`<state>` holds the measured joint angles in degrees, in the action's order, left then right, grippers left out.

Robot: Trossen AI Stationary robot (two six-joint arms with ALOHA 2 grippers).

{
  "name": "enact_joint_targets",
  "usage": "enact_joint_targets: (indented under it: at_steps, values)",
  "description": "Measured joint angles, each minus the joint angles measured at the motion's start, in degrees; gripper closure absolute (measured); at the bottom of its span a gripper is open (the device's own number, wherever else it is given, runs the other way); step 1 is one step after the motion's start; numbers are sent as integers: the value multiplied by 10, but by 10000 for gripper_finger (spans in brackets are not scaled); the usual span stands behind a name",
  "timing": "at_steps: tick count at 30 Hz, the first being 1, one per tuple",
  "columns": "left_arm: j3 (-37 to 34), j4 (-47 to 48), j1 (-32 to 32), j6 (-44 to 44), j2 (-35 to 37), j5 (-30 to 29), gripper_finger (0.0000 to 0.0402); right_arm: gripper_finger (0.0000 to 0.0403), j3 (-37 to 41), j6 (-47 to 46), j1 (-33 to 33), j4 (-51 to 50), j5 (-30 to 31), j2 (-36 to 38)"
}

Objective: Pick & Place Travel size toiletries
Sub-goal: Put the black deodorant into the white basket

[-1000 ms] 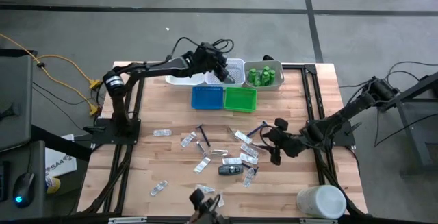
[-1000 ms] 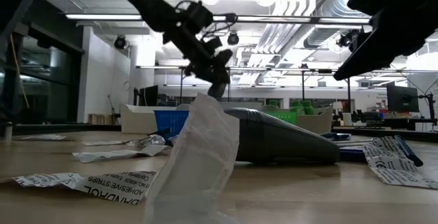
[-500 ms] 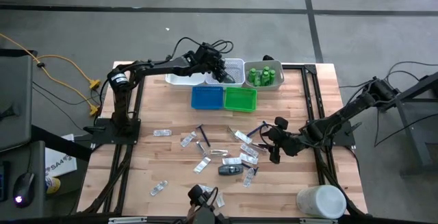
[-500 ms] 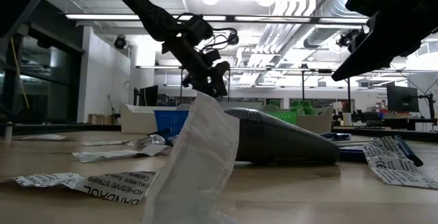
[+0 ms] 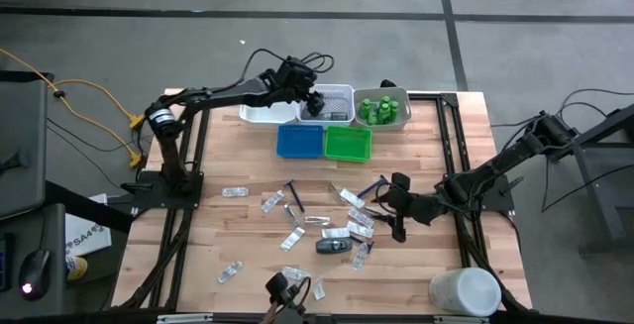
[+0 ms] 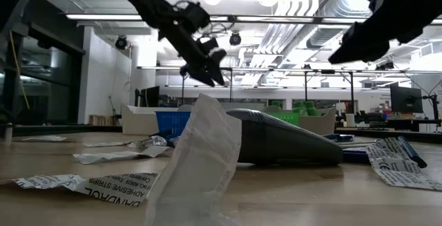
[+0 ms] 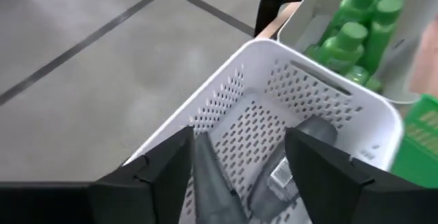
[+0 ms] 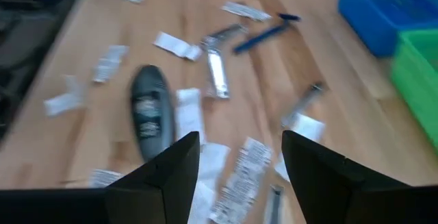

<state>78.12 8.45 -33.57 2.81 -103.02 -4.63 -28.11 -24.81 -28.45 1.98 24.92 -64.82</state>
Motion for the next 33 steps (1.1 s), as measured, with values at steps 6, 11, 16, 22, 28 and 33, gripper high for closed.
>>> enact_joint_targets:
  at_steps: [6,11,16,22,28,33]
  values:
    - [-1,90,32,-15,71,-8,226,202,-43,44,0,-22,-23,-1]
    - [-35,136,73,-16,135,-37,235,202,-110,89,1,-92,-32,-31]
    - [-98,144,123,-9,214,-81,236,202,-167,109,12,-149,-59,-102]
    - [-204,139,197,29,328,-122,236,192,-233,100,26,-173,-119,-219]
    - [-295,145,276,83,432,-149,236,131,-312,72,35,-191,-169,-323]
    - [-346,150,344,126,501,-194,236,83,-372,88,35,-218,-178,-382]
